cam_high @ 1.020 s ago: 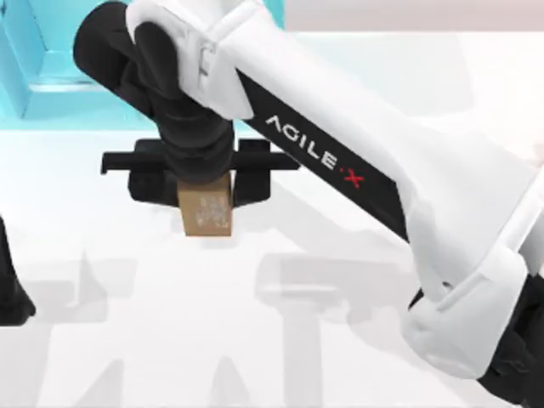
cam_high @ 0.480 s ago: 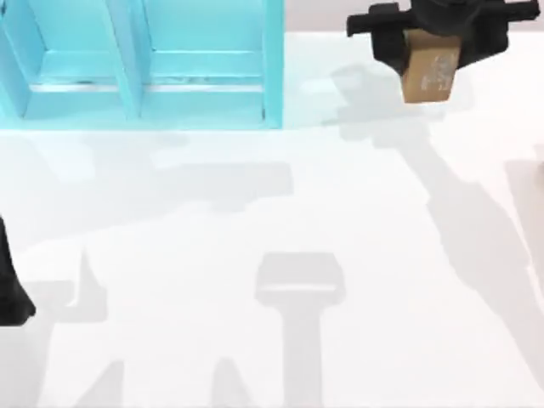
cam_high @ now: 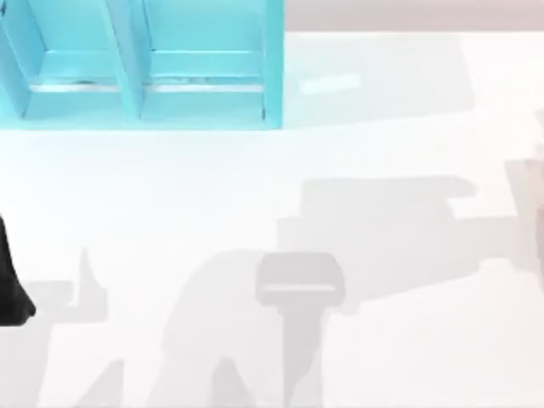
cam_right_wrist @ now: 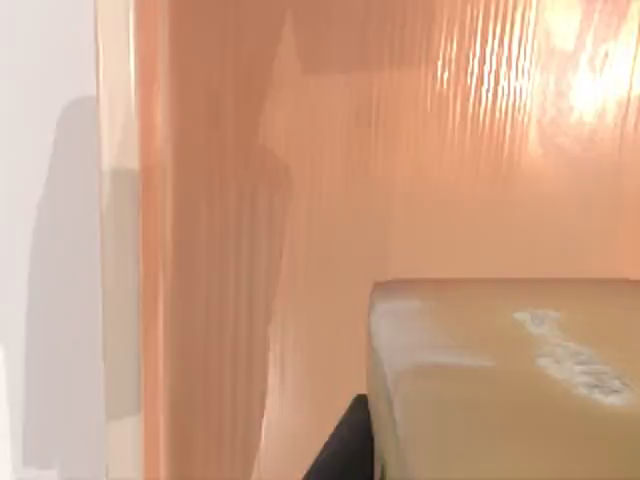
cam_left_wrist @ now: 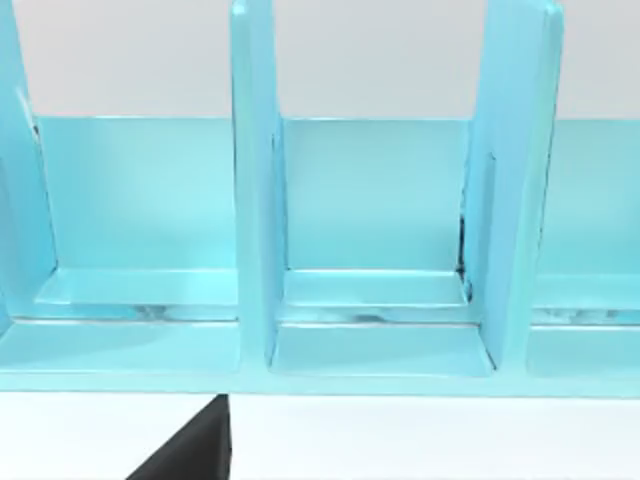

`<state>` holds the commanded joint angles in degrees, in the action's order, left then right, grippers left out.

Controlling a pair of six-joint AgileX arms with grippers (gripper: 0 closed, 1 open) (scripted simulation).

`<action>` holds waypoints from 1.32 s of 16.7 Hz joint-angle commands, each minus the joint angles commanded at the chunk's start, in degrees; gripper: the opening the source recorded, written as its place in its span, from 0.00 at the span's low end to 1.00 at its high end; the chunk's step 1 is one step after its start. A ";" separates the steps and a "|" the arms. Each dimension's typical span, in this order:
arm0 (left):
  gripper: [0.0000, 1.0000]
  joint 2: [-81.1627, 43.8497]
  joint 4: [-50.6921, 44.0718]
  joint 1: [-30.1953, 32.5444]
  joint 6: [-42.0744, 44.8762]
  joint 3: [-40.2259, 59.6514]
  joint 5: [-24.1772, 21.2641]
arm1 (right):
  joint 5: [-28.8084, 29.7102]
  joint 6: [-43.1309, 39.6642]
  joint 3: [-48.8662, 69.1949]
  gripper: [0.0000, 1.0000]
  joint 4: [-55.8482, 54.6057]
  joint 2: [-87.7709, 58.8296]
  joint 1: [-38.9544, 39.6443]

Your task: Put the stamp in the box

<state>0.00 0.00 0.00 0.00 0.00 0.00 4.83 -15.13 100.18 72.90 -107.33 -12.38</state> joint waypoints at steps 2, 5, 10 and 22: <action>1.00 0.00 0.00 0.00 0.00 0.00 0.00 | -3.12 -5.84 -7.29 0.00 -2.25 4.99 -6.70; 1.00 0.00 0.00 0.00 0.00 0.00 0.00 | -7.80 -11.05 -15.00 0.00 -4.68 10.42 -13.75; 1.00 0.00 0.00 0.00 0.00 0.00 0.00 | -10.26 -12.56 -17.99 0.00 -5.64 12.61 -16.51; 1.00 0.00 0.00 0.00 0.00 0.00 0.00 | -10.00 -11.65 -28.26 0.00 -19.28 9.78 -15.48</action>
<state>0.00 0.00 0.00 0.00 0.00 0.00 -5.17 -26.79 71.93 53.61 -97.55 -27.86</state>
